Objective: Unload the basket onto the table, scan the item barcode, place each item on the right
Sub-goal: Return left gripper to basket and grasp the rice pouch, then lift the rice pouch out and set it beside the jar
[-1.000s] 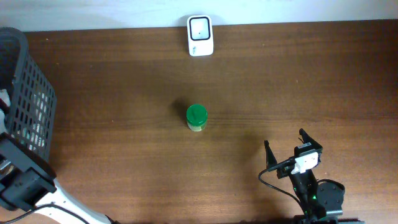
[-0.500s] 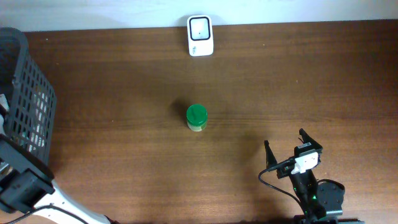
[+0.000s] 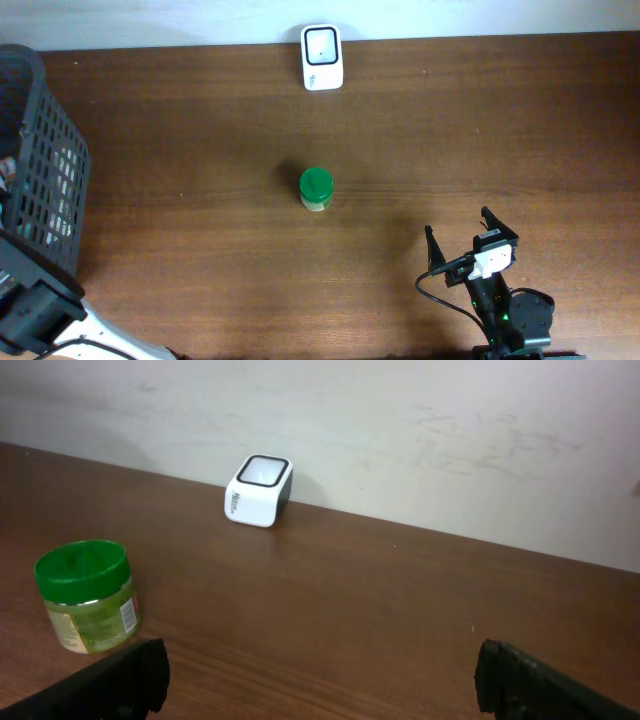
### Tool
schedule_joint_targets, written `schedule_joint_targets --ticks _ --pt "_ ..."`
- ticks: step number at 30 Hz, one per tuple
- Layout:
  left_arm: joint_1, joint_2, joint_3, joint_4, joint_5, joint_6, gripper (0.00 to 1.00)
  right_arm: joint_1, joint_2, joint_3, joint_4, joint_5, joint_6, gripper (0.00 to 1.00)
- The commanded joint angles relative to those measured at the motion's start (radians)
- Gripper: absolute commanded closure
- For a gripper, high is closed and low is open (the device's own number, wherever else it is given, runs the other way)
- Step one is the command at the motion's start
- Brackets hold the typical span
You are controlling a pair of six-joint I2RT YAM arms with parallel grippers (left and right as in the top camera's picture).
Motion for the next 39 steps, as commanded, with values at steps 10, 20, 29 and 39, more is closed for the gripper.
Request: schedule_joint_targets --ticks 10,20,29,39 --pt "0.019 -0.296 0.126 -0.051 -0.003 -0.127 1.00 0.005 -0.005 -0.005 -0.004 0.002 -0.002 0.02" --pt "-0.053 -0.636 0.140 0.112 0.003 -0.233 1.00 0.005 -0.005 -0.005 -0.005 0.002 -0.002 0.02" --pt "-0.505 -0.800 0.140 0.089 0.002 -0.232 1.00 0.005 -0.005 -0.005 -0.005 0.002 -0.002 0.02" --pt "-0.941 -0.633 0.090 -0.436 -0.114 -0.419 1.00 0.005 -0.005 -0.005 -0.004 0.002 -0.002 0.02"
